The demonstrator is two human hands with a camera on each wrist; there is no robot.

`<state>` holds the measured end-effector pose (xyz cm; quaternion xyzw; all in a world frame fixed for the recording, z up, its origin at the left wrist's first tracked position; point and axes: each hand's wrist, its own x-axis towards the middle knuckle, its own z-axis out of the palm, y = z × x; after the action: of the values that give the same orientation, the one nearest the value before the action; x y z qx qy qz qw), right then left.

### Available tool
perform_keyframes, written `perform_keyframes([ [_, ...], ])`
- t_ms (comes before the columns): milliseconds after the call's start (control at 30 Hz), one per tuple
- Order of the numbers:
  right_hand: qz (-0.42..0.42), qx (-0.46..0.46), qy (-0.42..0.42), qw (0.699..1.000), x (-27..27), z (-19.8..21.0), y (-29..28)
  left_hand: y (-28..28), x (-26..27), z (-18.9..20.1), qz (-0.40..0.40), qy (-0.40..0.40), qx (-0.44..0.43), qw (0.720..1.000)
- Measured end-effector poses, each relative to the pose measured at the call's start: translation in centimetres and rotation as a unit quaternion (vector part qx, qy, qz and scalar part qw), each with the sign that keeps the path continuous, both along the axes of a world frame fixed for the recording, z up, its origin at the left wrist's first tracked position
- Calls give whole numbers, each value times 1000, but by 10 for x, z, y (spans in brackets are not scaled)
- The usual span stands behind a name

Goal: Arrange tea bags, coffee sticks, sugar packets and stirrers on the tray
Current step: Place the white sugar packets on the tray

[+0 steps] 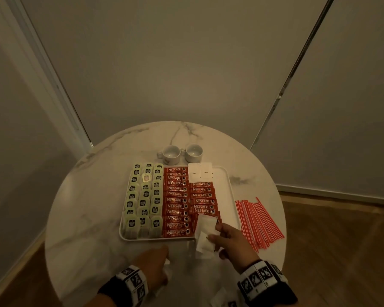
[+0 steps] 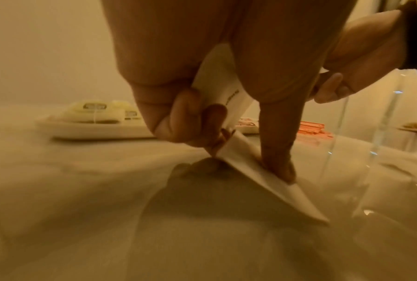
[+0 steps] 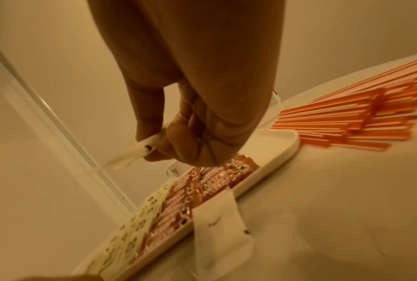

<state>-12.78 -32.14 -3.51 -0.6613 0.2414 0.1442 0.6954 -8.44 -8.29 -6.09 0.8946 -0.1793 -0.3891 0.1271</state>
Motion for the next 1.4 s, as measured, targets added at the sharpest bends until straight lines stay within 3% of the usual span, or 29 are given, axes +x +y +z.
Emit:
perform_keyframes([
  [100, -2, 22, -7, 1000, 6, 9, 6, -4, 1, 5, 35, 23, -57, 998],
  [167, -1, 31, -11, 999, 10, 13, 11, -7, 5, 9, 135, 56, -153, 977],
  [200, 0, 37, -13, 999, 11, 15, 14, -10, 6, 15, 210, 95, -211, 950],
  [267, 13, 46, -15, 999, 15, 19, 18, -14, 12, 27, 342, 170, -324, 866],
  [333, 40, 41, -15, 998, 19, 24, 25, -23, 20, 43, 414, 195, -416, 786],
  [433, 80, 23, -38, 996, 25, 29, 34, -38, 29, 56, 401, 151, -481, 765],
  [533, 102, 27, -62, 993, 30, 32, 40, -45, 36, 63, 424, 115, -480, 759],
  [700, 52, 38, -60, 996, 40, 37, 34, -43, 53, 67, 492, 115, -502, 702],
  [800, -23, 9, -57, 998, 51, 33, 22, -39, 61, 70, 465, 124, -491, 726],
  [933, -36, -46, -48, 997, 69, 35, 18, -45, 68, 69, 328, 89, -414, 844],
  [1033, -12, -27, -35, 999, 81, 37, 20, -55, 71, 68, 255, 35, -380, 889],
  [1167, 21, -12, -28, 999, 102, 42, 6, -61, 81, 61, 227, -32, -348, 909],
  [1400, -21, -148, -47, 988, 190, 37, -30, -54, 96, 35, 266, -33, -337, 902],
])
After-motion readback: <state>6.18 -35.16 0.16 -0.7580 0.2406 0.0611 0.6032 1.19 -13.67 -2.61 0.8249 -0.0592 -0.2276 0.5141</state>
